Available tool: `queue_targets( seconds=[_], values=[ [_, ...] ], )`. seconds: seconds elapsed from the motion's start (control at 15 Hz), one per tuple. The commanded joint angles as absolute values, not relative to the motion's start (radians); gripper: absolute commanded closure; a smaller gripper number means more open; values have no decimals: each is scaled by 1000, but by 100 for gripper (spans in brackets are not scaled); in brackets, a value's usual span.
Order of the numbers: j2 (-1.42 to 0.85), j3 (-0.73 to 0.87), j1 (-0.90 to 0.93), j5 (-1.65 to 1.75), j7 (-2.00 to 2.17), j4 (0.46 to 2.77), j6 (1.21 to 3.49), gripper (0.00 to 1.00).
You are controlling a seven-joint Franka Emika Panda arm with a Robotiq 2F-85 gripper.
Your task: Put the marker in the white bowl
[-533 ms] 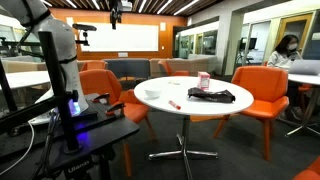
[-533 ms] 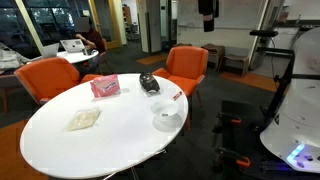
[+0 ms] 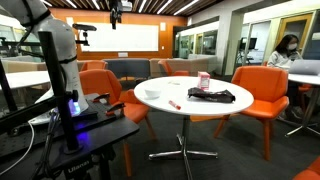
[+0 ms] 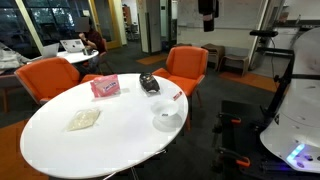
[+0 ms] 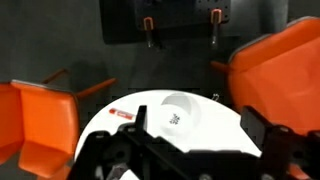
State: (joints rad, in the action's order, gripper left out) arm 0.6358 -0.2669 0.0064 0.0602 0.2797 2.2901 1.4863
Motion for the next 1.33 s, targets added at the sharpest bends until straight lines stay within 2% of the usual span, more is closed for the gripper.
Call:
queue_targets(
  seconds=[0.0,0.8,1.27],
  values=[
    [624,-234,1,39,388,2310,1565,0],
    [292,79,-187,-121,462,2380,2088,0],
    [66,194,-256,-262,546,2368,2312,0]
  ],
)
